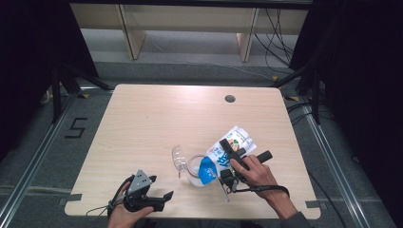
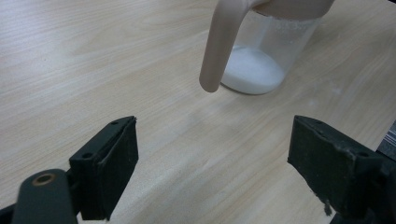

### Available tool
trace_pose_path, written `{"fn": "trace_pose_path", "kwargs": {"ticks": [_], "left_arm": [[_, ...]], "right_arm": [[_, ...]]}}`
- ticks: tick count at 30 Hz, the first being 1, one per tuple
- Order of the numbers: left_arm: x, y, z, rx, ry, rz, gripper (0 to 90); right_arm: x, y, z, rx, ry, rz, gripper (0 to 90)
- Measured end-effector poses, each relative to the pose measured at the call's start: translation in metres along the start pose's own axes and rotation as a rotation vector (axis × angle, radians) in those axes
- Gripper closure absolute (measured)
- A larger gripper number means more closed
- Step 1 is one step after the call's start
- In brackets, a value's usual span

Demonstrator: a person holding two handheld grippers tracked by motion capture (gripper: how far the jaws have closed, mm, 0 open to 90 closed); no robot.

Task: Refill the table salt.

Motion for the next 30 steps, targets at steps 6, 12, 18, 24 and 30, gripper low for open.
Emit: {"fn": "trace_pose_path", "kwargs": {"ticks": [6,12,18,24,30], "left_arm": [[-0.0005,0.0004,0.0005,0.006,0.008,0.000,15.5],[-0.0005,0.0005,0.0005,0.004,0.008,0.001,15.5],[-0.0006,0.0005,0.0005,0.004,0.008,0.001,15.5],[-0.0005,0.0003,0.0003,0.006,0.006,0.000,15.5],[-0.0006,0.0003,-0.0003,0.019,0.006,0.005,15.5]], "right_arm": [[-0.0008,0.0021,0.0007,0.021,0.011,-0.006,62.9],[0.0000,-0.0007,-0.0008,0.000,-0.004,0.001,63.6],[-0.0001,-0.0006,-0.0011,0.001,-0.004,-0.001,64.2],[0.0001,-0.0006,-0.0010,0.001,-0.005,-0.003,64.7],[-0.0001,-0.0001,-0.0010,0.005,-0.004,-0.002,65.2]]}}
Point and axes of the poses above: each handheld gripper's, and its own axes: x roughly backward along the jaws, z roughly out of its top, y roughly to its right, the point moved 10 cm from there along -x, roughly forward along the jaws, and after that the axes turned 12 degrees about -z, right-handed, at the moved point
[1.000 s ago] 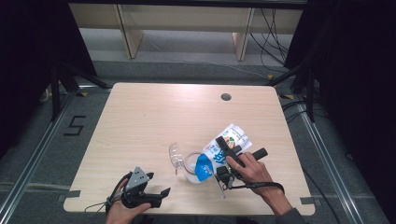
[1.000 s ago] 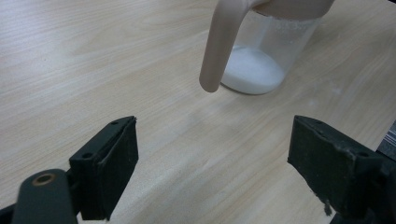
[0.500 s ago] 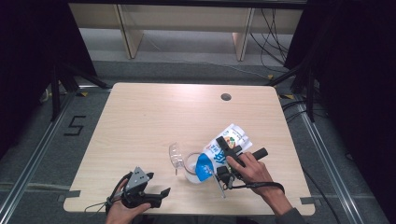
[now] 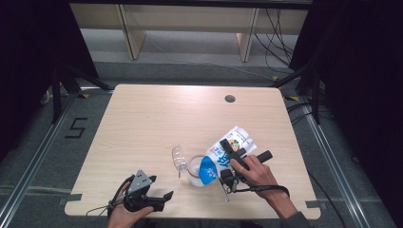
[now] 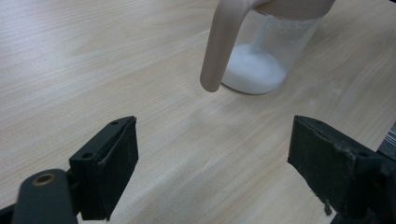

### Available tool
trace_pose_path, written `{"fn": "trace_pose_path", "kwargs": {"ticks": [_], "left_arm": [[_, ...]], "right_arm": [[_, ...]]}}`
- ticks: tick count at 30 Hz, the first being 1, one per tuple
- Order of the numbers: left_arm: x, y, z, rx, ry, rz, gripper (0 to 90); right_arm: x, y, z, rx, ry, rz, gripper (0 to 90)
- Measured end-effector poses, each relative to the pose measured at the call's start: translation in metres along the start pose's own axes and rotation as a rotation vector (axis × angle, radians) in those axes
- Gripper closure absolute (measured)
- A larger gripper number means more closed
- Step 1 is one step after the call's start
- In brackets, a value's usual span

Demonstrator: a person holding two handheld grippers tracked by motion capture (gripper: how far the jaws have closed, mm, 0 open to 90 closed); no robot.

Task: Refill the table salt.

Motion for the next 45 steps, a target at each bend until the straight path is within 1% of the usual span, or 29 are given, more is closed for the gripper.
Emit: {"fn": "trace_pose_path", "kwargs": {"ticks": [2,3,6,8,9,10,13,14,15,16,17,19,20,23,24,25,26,27,28,29,31,32,33,36,37,38,39,42,45], "left_arm": [[0.0009,-0.0006,-0.0004,-0.003,-0.007,0.007,15.5],[0.0009,-0.0006,-0.0005,-0.004,-0.007,0.006,15.5],[0.0009,-0.0007,-0.0004,-0.007,-0.008,0.005,15.5],[0.0011,-0.0013,-0.0002,-0.019,-0.011,0.000,15.5],[0.0011,-0.0009,-0.0002,-0.013,-0.010,0.000,15.5],[0.0003,-0.0003,0.0001,0.003,0.001,0.001,15.5],[0.0005,0.0000,0.0000,0.003,-0.001,0.000,15.5],[0.0006,-0.0001,0.0004,-0.004,-0.001,0.000,15.5],[0.0007,-0.0004,0.0008,-0.012,-0.001,-0.001,15.5],[0.0007,-0.0004,0.0006,-0.011,-0.002,0.000,15.5],[0.0003,-0.0003,0.0003,0.002,0.000,0.001,15.5],[0.0004,-0.0003,0.0001,0.003,0.000,0.001,15.5],[0.0007,-0.0004,-0.0001,0.002,-0.003,0.001,15.5],[0.0012,-0.0013,-0.0004,0.002,-0.006,0.006,15.5],[0.0005,-0.0009,0.0002,0.009,0.002,0.006,15.5],[0.0004,-0.0008,0.0002,0.009,0.003,0.005,15.5],[0.0006,-0.0008,0.0002,0.006,0.001,0.004,15.5],[0.0009,-0.0011,0.0003,-0.004,-0.002,0.003,15.5],[0.0011,-0.0011,-0.0001,0.006,-0.002,0.006,15.5],[0.0016,-0.0017,-0.0002,-0.001,-0.005,0.005,15.5],[0.0014,-0.0018,-0.0002,0.004,-0.004,0.007,15.5],[0.0013,-0.0016,-0.0003,0.005,-0.004,0.007,15.5],[0.0005,-0.0009,0.0004,0.007,0.004,0.005,15.5],[0.0005,-0.0005,0.0003,0.007,0.002,0.003,15.5],[0.0008,-0.0009,0.0000,0.005,-0.002,0.004,15.5],[0.0008,-0.0009,0.0002,0.008,0.001,0.006,15.5],[0.0016,-0.0015,-0.0004,0.002,-0.006,0.007,15.5],[0.0007,-0.0009,0.0003,0.008,0.002,0.006,15.5],[0.0009,-0.0009,0.0000,0.005,-0.002,0.004,15.5]], "right_arm": [[0.0001,0.0001,-0.0003,-0.001,-0.001,0.000,65.3],[0.0003,-0.0001,-0.0005,-0.008,-0.004,0.000,65.4],[0.0002,0.0003,-0.0008,-0.006,-0.004,-0.002,65.5],[0.0004,0.0002,-0.0011,-0.015,-0.007,-0.003,65.5],[0.0004,0.0003,-0.0011,-0.015,-0.007,-0.004,65.6],[0.0005,0.0004,-0.0011,-0.015,-0.008,-0.004,65.6],[-0.0016,0.0046,0.0013,0.028,0.018,-0.011,65.7],[-0.0017,0.0047,0.0018,0.025,0.018,-0.015,65.7],[-0.0020,0.0051,0.0021,0.032,0.023,-0.015,65.7],[-0.0014,0.0037,0.0017,0.028,0.017,-0.009,65.8],[-0.0009,0.0024,0.0010,0.018,0.009,-0.005,65.8],[-0.0009,0.0031,0.0009,0.018,0.010,-0.009,65.8],[-0.0018,0.0047,0.0018,0.026,0.020,-0.015,65.8],[-0.0018,0.0047,0.0016,0.027,0.019,-0.013,65.8],[-0.0017,0.0051,0.0018,0.026,0.019,-0.015,65.8],[-0.0005,0.0027,0.0007,0.001,0.004,-0.010,65.9],[-0.0004,0.0026,0.0007,0.000,0.003,-0.011,65.9],[-0.0007,0.0030,0.0010,0.006,0.006,-0.011,66.0],[-0.0010,0.0032,0.0012,0.008,0.008,-0.010,66.1],[-0.0005,0.0026,0.0007,0.004,0.004,-0.007,66.1],[-0.0009,0.0045,0.0011,0.019,0.012,-0.010,66.0],[-0.0006,0.0032,0.0007,0.006,0.006,-0.006,66.0],[-0.0005,0.0035,0.0006,0.006,0.005,-0.008,66.1],[-0.0002,0.0029,0.0003,0.003,0.001,-0.006,66.1],[-0.0001,0.0028,0.0003,0.004,0.001,-0.006,66.1],[-0.0005,0.0041,0.0007,0.015,0.005,-0.010,66.1],[-0.0005,0.0041,0.0007,0.015,0.005,-0.011,66.1],[-0.0008,0.0043,0.0008,0.019,0.007,-0.010,66.2],[-0.0009,0.0049,0.0009,0.023,0.010,-0.013,66.3]]}}
Point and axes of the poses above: each handheld gripper's, and its own axes: x roughly backward along the jaws, z roughly out of its top, y roughly to its right, the point moved 10 cm from there along -x, roughly forward along the jaws, and after that the axes turned 12 degrees about -z, right-handed, at the moved point
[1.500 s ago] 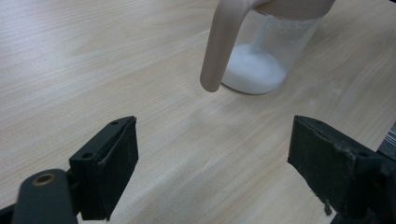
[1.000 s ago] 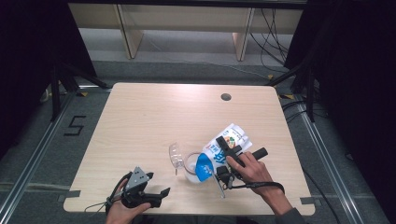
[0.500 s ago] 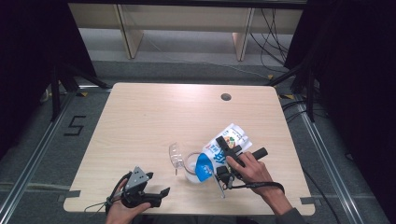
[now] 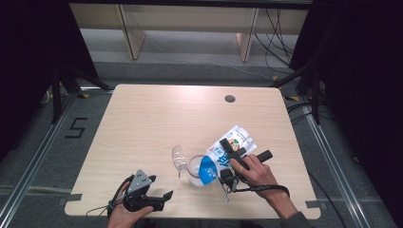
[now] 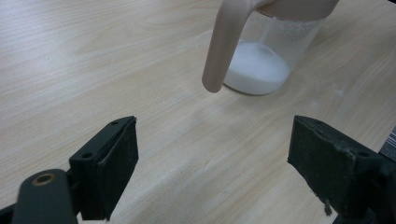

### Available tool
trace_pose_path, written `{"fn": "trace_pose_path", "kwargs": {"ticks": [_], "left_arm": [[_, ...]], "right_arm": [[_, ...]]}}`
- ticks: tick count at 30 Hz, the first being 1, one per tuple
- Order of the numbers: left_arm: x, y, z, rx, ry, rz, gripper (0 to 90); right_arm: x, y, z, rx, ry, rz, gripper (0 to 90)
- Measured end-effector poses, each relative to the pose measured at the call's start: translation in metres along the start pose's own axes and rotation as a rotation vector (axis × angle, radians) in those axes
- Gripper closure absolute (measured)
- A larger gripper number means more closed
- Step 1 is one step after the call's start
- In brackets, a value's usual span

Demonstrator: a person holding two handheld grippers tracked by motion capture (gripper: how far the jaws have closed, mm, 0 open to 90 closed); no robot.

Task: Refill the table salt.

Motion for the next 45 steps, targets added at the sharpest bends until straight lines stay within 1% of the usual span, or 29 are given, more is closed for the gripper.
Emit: {"fn": "trace_pose_path", "kwargs": {"ticks": [2,3,5,7,10,11,12,13,15,16,17,26,28,29,30,32,33,35,36,38,39,40,41,42,43,45], "left_arm": [[-0.0002,0.0000,0.0002,0.002,0.002,0.001,15.5],[-0.0002,0.0000,0.0001,0.002,0.002,0.001,15.5],[-0.0002,0.0001,0.0003,0.003,0.004,0.001,15.5],[0.0007,-0.0009,-0.0002,-0.003,-0.004,0.004,15.5],[0.0008,-0.0013,0.0001,-0.002,0.000,0.006,15.5],[0.0009,-0.0012,-0.0001,-0.003,-0.002,0.006,15.5],[0.0007,-0.0008,-0.0001,-0.001,-0.003,0.004,15.5],[0.0011,-0.0012,0.0000,-0.012,-0.006,0.005,15.5],[0.0012,-0.0013,0.0002,-0.014,-0.005,0.005,15.5],[0.0005,-0.0006,0.0005,-0.001,0.003,0.003,15.5],[0.0009,-0.0010,-0.0001,-0.002,-0.003,0.004,15.5],[0.0009,-0.0013,-0.0001,-0.002,-0.001,0.006,15.5],[0.0008,-0.0010,0.0000,-0.002,-0.002,0.004,15.5],[0.0008,-0.0011,-0.0001,-0.002,-0.003,0.004,15.5],[0.0008,-0.0010,-0.0001,-0.001,-0.002,0.004,15.5],[0.0003,-0.0005,0.0006,0.002,0.006,0.004,15.5],[0.0008,-0.0010,-0.0001,-0.003,-0.003,0.005,15.5],[0.0007,-0.0012,-0.0002,-0.003,-0.003,0.007,15.5],[0.0007,-0.0014,0.0000,-0.004,-0.003,0.007,15.5],[0.0007,-0.0016,0.0001,-0.003,-0.002,0.008,15.5],[0.0007,-0.0012,0.0000,-0.002,-0.002,0.008,15.5],[0.0011,-0.0014,0.0001,-0.014,-0.007,0.007,15.5],[0.0010,-0.0014,0.0004,-0.016,-0.004,0.006,15.5],[0.0010,-0.0014,0.0003,-0.015,-0.005,0.007,15.5],[0.0006,-0.0010,0.0000,-0.002,-0.002,0.005,15.5],[0.0007,-0.0010,0.0001,-0.001,-0.001,0.005,15.5]], "right_arm": [[0.0003,-0.0011,-0.0006,-0.007,-0.005,0.003,66.3],[0.0000,0.0004,-0.0004,0.006,0.001,0.000,66.3],[0.0001,0.0006,-0.0008,0.007,-0.001,-0.001,66.3],[0.0000,0.0005,-0.0009,0.008,-0.002,0.000,66.4],[-0.0013,0.0021,0.0002,0.030,0.009,-0.008,66.6],[0.0002,-0.0002,-0.0012,0.008,-0.009,-0.002,66.6],[0.0001,-0.0013,-0.0011,0.001,-0.010,0.002,66.7],[0.0003,-0.0017,-0.0011,-0.007,-0.014,0.002,66.7],[0.0000,-0.0010,-0.0010,0.000,-0.010,0.002,66.7],[0.0003,-0.0015,-0.0011,-0.006,-0.014,0.001,66.7],[0.0002,-0.0013,-0.0011,-0.002,-0.012,0.002,66.7],[0.0003,-0.0016,-0.0010,-0.003,-0.013,0.000,66.8],[0.0011,-0.0021,-0.0018,-0.015,-0.022,-0.003,66.8],[0.0007,-0.0016,-0.0014,-0.006,-0.016,-0.003,66.8],[0.0011,-0.0020,-0.0018,-0.014,-0.022,-0.004,66.8],[0.0008,-0.0011,-0.0013,-0.002,-0.013,-0.002,66.8],[0.0013,-0.0015,-0.0017,-0.011,-0.019,-0.003,66.8],[0.0007,-0.0009,-0.0014,-0.003,-0.012,-0.003,67.0],[0.0012,-0.0014,-0.0020,-0.009,-0.018,-0.003,67.0],[0.0000,0.0007,-0.0009,0.020,-0.004,-0.008,67.0],[0.0000,0.0007,-0.0008,0.023,-0.003,-0.009,67.1],[0.0000,0.0007,-0.0007,0.024,-0.002,-0.009,67.2],[0.0000,0.0007,-0.0003,0.022,-0.001,-0.011,67.2],[-0.0003,0.0009,-0.0001,0.030,0.003,-0.008,67.3],[-0.0002,0.0007,-0.0002,0.026,0.001,-0.009,67.4],[-0.0001,0.0005,-0.0003,0.024,-0.001,-0.009,67.4]]}}
Point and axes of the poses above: each handheld gripper's, and its own axes: x roughly backward along the jaws, z roughly out of its top, y roughly to its right, the point moved 10 cm from there along -x, roughly forward along the jaws, and after that the axes turned 12 degrees about -z, right-handed, at the moved point
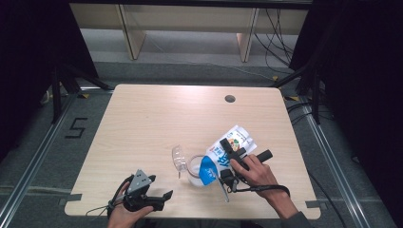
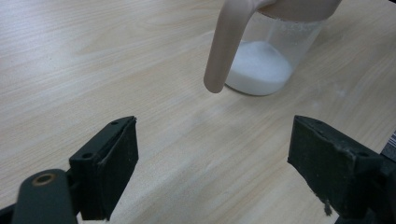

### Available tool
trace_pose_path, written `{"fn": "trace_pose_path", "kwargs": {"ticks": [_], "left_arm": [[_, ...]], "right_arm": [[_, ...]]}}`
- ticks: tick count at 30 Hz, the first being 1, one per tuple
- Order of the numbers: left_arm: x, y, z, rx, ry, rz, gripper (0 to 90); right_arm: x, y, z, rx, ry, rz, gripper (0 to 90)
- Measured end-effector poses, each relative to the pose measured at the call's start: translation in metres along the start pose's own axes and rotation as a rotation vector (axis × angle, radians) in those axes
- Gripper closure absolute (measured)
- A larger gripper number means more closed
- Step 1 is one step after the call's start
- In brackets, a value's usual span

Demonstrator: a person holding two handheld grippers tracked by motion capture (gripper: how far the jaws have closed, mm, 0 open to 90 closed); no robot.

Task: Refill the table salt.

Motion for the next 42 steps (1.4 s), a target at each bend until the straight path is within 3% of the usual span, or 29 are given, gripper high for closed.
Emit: {"fn": "trace_pose_path", "kwargs": {"ticks": [3,16,22,27,29,32,42], "left_arm": [[0.0000,-0.0003,0.0000,-0.001,0.000,0.002,15.5],[0.0000,-0.0002,-0.0001,0.000,0.001,0.002,15.5],[0.0001,-0.0003,0.0000,0.000,0.001,0.001,15.5],[0.0001,-0.0003,0.0001,0.000,0.002,0.002,15.4],[0.0000,-0.0004,0.0001,0.000,0.002,0.002,15.5],[0.0000,0.0000,0.0000,0.000,0.001,0.000,15.5],[0.0000,-0.0004,0.0001,-0.001,0.001,0.002,15.5]], "right_arm": [[-0.0011,0.0017,0.0007,0.019,0.011,-0.006,67.6],[0.0003,-0.0008,-0.0009,0.011,-0.008,0.000,68.3],[-0.0002,0.0009,-0.0012,0.040,0.001,0.009,68.6],[-0.0004,0.0021,-0.0011,0.041,0.003,0.001,68.8],[0.0008,0.0000,-0.0022,0.011,-0.014,0.000,68.9],[0.0011,-0.0001,-0.0029,0.007,-0.019,0.000,69.0],[0.0009,0.0006,-0.0026,0.020,-0.016,-0.004,69.8]]}}
Point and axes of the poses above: each handheld gripper's, and its own axes: x roughly backward along the jaws, z roughly out of its top, y roughly to its right, the point moved 10 cm from there along -x, roughly forward along the jaws, and after that the axes turned 12 degrees about -z, right-handed, at the moved point
